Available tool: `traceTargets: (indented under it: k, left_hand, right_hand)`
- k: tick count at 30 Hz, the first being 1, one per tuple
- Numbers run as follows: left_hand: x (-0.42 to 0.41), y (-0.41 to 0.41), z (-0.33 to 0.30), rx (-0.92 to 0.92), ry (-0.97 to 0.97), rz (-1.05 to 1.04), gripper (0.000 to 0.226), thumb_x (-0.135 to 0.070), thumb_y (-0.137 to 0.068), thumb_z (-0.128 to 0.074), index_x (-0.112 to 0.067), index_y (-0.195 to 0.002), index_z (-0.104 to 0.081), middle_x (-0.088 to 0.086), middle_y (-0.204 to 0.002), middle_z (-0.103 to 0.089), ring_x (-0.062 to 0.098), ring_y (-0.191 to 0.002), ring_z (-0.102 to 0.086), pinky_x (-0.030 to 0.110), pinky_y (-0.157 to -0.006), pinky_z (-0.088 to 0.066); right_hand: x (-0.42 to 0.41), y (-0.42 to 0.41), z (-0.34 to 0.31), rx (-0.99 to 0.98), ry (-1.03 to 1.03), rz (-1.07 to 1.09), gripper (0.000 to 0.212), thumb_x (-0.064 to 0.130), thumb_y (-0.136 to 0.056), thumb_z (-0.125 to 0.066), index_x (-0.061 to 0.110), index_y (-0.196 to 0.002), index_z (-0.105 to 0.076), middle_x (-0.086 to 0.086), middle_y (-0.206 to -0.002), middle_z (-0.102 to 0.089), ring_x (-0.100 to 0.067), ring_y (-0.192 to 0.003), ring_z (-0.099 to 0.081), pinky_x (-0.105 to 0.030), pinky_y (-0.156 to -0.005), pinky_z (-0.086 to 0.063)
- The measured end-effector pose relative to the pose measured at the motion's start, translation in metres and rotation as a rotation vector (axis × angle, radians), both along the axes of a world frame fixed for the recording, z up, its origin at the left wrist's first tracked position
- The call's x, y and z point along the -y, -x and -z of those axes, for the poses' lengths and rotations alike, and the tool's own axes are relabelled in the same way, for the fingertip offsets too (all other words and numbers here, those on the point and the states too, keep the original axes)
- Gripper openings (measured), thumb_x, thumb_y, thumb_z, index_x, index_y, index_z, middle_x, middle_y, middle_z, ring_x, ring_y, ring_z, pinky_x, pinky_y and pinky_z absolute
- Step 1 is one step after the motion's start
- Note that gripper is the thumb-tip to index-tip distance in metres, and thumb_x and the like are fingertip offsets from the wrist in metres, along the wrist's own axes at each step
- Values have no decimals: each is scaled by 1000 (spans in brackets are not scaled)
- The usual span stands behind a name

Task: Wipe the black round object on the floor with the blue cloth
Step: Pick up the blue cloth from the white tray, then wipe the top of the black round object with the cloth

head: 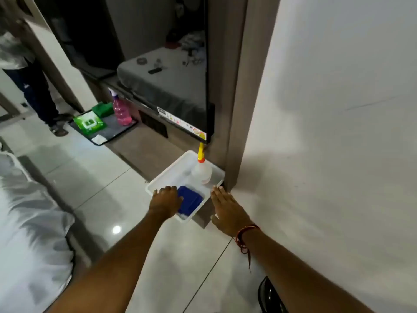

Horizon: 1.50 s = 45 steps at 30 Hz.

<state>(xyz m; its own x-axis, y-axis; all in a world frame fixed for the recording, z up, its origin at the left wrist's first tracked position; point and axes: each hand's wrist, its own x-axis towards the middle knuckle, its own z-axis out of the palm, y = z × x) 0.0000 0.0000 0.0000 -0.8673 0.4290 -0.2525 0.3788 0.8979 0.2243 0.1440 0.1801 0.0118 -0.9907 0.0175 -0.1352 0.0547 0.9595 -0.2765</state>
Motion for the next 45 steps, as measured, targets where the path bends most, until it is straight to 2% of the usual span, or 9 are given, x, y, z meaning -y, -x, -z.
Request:
traceTargets:
  k: [8,13,18,24,27,30,35,40,45]
  left_hand:
    - [-5,45,71,166,83,-32,44,-43,-101,-47,-9,-125,-61,13,-127,-67,31,-124,-57,54,-122,-16]
    - [-22,57,103,128,85,-115,52,-43,-91,-64,-9,-130,-60,14,-125,-66,34,-119,-59,53,-110,-42]
    - [-39,53,77,150,-209,-303,29,-25,-91,-67,-7,-114,-66,16,-111,-67,24,-91,-60,34,-77,-52]
    - [-95,-32,6,-40,-624,-263,29,-12,-93,-64,-5,-121,-58,2,-111,-52,17,-95,-54,28,-83,-50]
    - [-136,-88,0,121,-735,-208,27,-17,-94,-66,-5,-117,-60,-4,-98,-60,11,-81,-59,6,-68,-45]
    - [-177,-146,21,500,-813,-202,29,-19,-92,-68,-6,-118,-63,1,-96,-70,11,-83,-67,9,-66,-51]
    - [-240,-235,114,966,-696,-208,23,-3,-89,-67,-11,-111,-63,16,-106,-72,25,-89,-70,36,-80,-58]
    - [-278,-315,276,1194,-396,12,33,-12,-97,-59,-3,-129,-60,11,-112,-71,7,-86,-73,14,-69,-56]
    - [-268,-338,461,750,-133,452,102,-43,-75,-81,-23,-157,-23,2,-155,-42,23,-140,-43,33,-109,-40]
  right_hand:
    - [36,37,70,148,-92,-82,75,28,-100,-43,3,-157,-2,-17,-167,1,-33,-155,0,-44,-126,-10]
    - [44,38,109,201,11,-58,85,30,-97,-55,5,-158,-1,-14,-168,5,-32,-155,2,-41,-125,-11]
    - [29,31,117,125,182,-33,91,34,-96,-60,6,-158,1,-13,-168,6,-30,-155,0,-43,-125,-17]
    - [-14,-9,87,-210,274,210,96,47,-92,-60,8,-159,-3,-9,-169,-3,-24,-156,-5,-35,-125,-10]
    - [-34,-42,75,-307,260,363,100,51,-89,-59,10,-159,0,-6,-169,5,-20,-156,5,-33,-126,0]
    - [-57,-97,93,-295,189,536,101,46,-89,-61,9,-158,3,-8,-168,9,-23,-155,10,-39,-126,0]
    - [-95,-210,187,-190,127,779,79,35,-97,-51,9,-158,-10,-13,-167,-8,-29,-155,-6,-48,-124,-19]
    - [-116,-323,329,-72,281,979,83,28,-85,-74,8,-152,-28,-15,-157,-39,-31,-144,-40,-46,-112,-43]
    - [-156,-411,452,-24,505,1443,58,25,-101,-49,19,-155,-27,-13,-145,-54,-34,-128,-56,-47,-104,-49]
